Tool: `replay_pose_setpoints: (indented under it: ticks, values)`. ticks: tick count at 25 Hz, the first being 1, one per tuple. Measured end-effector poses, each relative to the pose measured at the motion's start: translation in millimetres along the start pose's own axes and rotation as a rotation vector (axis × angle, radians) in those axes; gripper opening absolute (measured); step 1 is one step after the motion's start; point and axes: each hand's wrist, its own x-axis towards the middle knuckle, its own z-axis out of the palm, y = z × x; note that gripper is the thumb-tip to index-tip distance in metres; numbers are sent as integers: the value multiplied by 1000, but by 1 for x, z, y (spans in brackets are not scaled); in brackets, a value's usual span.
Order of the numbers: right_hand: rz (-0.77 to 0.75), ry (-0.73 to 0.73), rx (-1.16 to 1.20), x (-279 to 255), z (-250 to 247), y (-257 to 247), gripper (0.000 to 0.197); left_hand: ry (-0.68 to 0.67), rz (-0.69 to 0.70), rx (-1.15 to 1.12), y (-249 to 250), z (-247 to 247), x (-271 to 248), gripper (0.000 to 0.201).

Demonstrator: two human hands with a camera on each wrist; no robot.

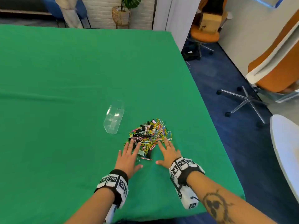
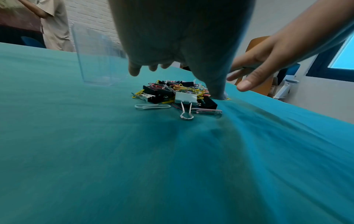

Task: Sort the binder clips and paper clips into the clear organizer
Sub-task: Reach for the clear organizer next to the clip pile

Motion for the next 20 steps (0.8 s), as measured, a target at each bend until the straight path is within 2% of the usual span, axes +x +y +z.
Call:
replay_pose_setpoints:
  ticks: [4,8,12,14,18,20]
  values:
    - [-6,53,15,17,-7,-3,90,45,45,34,6,3,20,94]
    - [-38,78,-4,27,-11,-2,89,-104,52,105,7,1,20,89]
    - [-145,187,-38,33,-15,-10,85,-192,58,63,12,-3,18,83]
    - [-185,197,-67,41,-17,-14,84,-188,71,48,12,-4,18,81]
    - [-264,116,-166,61,-13,-15,83,-151,98,43,5,-9,17,72]
    - [-297,108,-187,68,-9,-16,85,-39,90,53,-1,-11,15,63]
